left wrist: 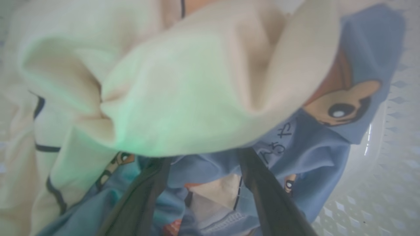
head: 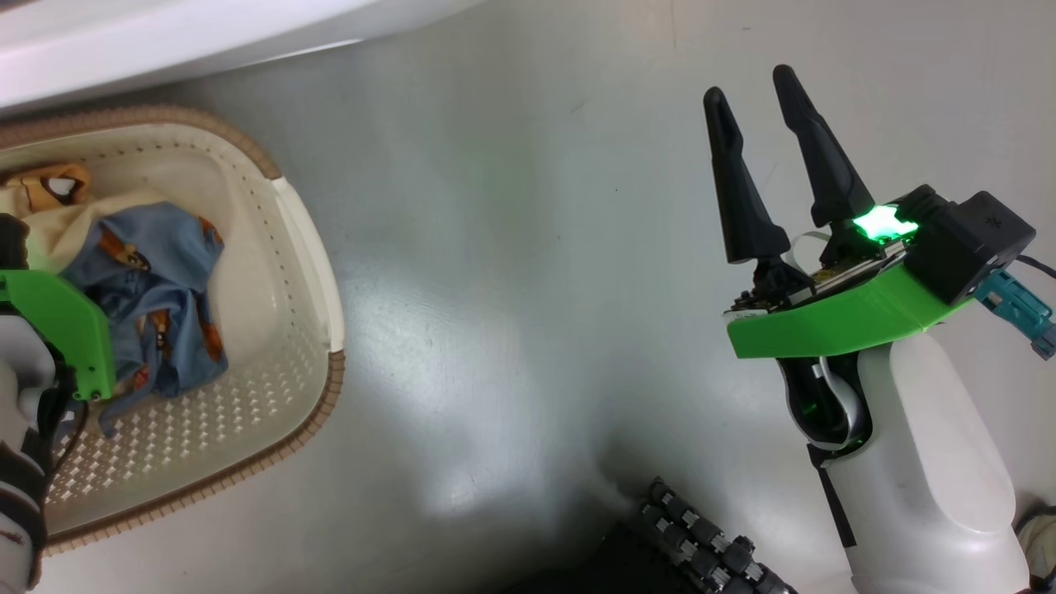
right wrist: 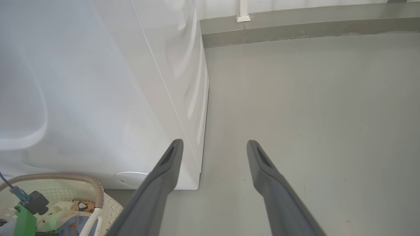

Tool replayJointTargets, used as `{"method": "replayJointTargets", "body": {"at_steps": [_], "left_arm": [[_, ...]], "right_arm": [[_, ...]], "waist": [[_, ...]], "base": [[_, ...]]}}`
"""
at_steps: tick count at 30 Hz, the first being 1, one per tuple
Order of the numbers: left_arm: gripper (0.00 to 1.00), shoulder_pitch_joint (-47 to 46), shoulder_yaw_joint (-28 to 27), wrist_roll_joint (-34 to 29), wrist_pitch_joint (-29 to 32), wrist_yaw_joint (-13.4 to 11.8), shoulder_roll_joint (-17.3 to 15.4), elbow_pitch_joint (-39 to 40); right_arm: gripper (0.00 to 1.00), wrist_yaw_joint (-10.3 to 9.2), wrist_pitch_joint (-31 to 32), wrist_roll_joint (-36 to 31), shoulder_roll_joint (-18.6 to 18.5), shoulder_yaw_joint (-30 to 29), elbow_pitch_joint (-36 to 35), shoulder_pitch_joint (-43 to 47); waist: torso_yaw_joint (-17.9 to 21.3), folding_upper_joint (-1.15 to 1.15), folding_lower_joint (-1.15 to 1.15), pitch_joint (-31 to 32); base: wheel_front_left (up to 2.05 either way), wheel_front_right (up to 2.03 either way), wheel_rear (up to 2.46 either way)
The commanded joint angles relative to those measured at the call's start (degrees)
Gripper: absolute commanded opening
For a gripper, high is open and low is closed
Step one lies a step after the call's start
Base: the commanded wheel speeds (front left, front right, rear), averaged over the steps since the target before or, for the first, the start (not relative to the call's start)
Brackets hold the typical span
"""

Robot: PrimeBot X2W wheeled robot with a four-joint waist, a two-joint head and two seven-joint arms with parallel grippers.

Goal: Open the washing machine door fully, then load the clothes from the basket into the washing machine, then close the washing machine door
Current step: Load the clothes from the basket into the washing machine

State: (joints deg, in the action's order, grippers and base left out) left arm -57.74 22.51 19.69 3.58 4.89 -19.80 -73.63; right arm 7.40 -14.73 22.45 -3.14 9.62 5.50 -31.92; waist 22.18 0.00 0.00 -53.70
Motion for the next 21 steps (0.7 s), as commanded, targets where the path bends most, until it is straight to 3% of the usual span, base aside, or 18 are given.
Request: {"method": "replayJointTargets", "body": {"at_steps": [1, 4, 5, 6, 7, 21], "left_arm": [[1.00, 0.78, -1.03, 0.58, 0.88, 0.35, -2.02, -0.02], [1.00, 0.47, -0.98, 0.73, -0.91, 0.40, -2.56, -0.01], [0.94, 0.45, -0.89, 0.76, -1.07, 0.45, -2.64, -0.03], [0.32, 0.43, -0.87, 0.87, -1.16, 0.49, -2.65, -0.04], [0.00, 0.39, -0.84, 0.96, -1.36, 0.57, -2.72, -0.06], [0.00, 1.65, -0.33, 2.78, -7.13, 1.87, -0.83, -0.12]], "right_arm": [[1.00, 0.09, -0.27, 1.01, 0.25, 0.96, -1.20, 2.14], [1.00, 0.09, -0.27, 0.89, 0.25, 0.84, -1.10, 2.17], [1.00, 0.09, -0.27, 0.82, 0.25, 0.79, -1.05, 2.17], [1.00, 0.09, -0.27, 0.74, 0.25, 0.74, -0.99, 2.16], [1.00, 0.09, -0.27, 0.65, 0.25, 0.71, -0.95, 2.14], [1.00, 0.09, -0.27, -0.27, 0.26, 0.87, -0.17, 1.87]], "waist": [[0.01, 0.00, 0.00, 0.07], [-0.09, 0.00, 0.00, 0.11], [-0.15, 0.00, 0.00, 0.13], [-0.22, 0.00, 0.00, 0.13], [-0.33, 0.00, 0.00, 0.13], [-2.67, 0.00, 0.00, 3.59]], "base": [[0.00, 0.00, 0.00], [0.00, 0.00, 0.00], [0.00, 0.00, 0.00], [0.00, 0.00, 0.00], [0.00, 0.00, 0.00], [0.00, 0.00, 0.00]]}}
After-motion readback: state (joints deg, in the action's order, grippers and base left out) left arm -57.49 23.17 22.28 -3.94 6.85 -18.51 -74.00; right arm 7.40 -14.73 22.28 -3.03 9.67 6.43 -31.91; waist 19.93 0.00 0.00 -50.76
